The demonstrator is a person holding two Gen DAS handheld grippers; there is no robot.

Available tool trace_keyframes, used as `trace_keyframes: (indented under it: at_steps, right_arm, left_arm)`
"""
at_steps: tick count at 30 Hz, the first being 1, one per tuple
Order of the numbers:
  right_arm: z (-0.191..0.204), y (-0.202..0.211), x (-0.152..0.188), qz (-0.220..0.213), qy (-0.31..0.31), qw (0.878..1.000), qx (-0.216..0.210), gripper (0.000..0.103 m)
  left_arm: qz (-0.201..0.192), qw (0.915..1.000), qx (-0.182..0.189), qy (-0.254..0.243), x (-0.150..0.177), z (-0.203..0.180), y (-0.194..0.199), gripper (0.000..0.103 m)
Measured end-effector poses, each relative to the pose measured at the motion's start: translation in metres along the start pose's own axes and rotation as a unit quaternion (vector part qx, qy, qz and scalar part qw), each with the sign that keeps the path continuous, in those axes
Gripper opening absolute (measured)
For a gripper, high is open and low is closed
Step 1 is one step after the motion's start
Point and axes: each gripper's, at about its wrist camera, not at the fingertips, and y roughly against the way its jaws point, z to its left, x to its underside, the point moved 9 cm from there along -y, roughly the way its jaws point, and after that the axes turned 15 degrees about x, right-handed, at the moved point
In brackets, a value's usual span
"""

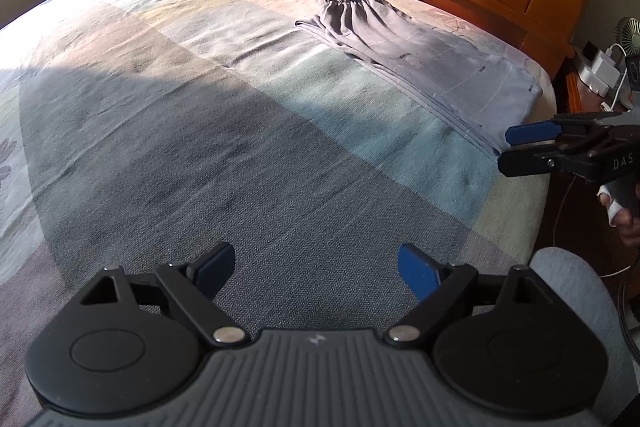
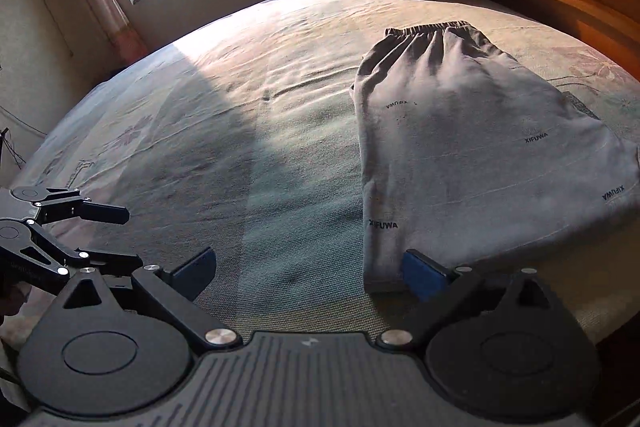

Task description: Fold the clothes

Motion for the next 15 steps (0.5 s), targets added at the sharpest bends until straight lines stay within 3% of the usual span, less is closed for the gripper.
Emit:
trace_keyframes:
  at_steps: [7, 12, 15]
  right_arm:
    - [0.010, -0.005, -0.011, 0.000, 0.017, 1.000, 0.006, 0.101]
    - [0.031, -0.017, 0.008, 0.076, 0.024, 0.996, -0.035, 0.101]
    - [0.032, -0.009, 0.002, 0.060, 0.030, 0.998, -0.020, 0.101]
  left_arm:
    - [-0.014, 0.9998, -0.002, 0.012, 0.001, 0.000, 0.006, 0.089]
    - [-0.023, 0.9996, 0.011, 0.014, 0.006, -0.001, 0.010, 0.090]
    - [-0.025, 0.9996, 0.007, 0.011, 0.007, 0.001, 0.012, 0.090]
